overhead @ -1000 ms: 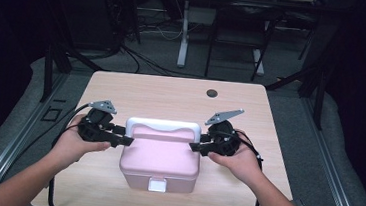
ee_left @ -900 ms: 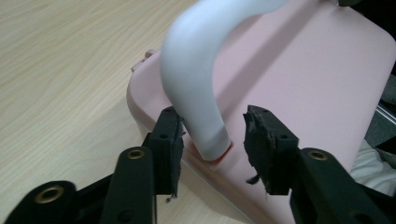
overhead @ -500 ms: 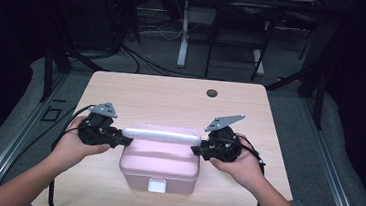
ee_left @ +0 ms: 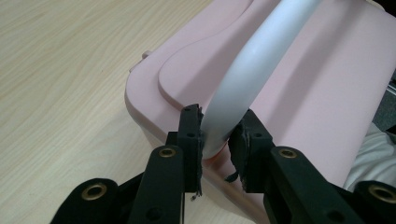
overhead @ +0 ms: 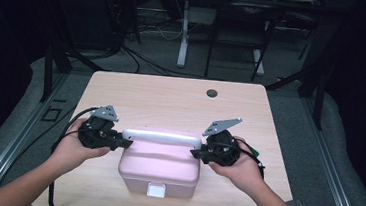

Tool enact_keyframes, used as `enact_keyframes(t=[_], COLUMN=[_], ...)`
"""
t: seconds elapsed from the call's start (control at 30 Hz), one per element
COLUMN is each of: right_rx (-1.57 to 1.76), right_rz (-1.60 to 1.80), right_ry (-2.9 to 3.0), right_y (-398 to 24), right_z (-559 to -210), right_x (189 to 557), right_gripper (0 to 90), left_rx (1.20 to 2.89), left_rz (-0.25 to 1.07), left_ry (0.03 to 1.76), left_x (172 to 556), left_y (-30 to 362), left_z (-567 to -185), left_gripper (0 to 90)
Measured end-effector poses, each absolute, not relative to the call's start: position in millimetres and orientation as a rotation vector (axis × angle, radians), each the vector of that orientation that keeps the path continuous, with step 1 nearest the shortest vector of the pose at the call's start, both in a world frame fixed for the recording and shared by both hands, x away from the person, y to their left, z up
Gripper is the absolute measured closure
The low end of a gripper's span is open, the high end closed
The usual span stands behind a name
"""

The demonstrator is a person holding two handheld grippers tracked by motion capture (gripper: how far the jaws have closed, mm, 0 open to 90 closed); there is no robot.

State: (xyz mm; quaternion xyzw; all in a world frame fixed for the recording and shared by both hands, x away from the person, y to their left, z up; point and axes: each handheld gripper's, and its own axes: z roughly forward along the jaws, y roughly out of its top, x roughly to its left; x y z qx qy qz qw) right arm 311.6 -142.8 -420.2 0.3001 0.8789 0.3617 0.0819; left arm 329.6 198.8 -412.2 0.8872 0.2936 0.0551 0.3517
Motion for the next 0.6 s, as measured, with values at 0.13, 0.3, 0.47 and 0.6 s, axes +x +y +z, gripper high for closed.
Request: enact_keyframes(t=[0.13, 0.3, 0.47, 0.6], right_rx=[0.909, 0.922, 0.946, 0.960], right_rz=[1.089, 1.146, 1.158, 1.157], right_ry=[2.639, 2.626, 2.614, 2.618], right_y=[-143, -145, -147, -147], right_z=[-416, -403, -400, -402], right_x=[315, 321, 323, 323], right_gripper=[75.6, 75.6, 75.6, 75.8], left_rx=[2.305, 2.282, 2.285, 2.263], left_rz=[0.129, 0.123, 0.114, 0.135], left_ry=[0.774, 0.790, 0.801, 0.798], left_x=[330, 338, 341, 339], left_y=[198, 200, 198, 200], left_z=[-408, -391, -388, -389], left_gripper=[74.5, 74.2, 73.9, 69.0])
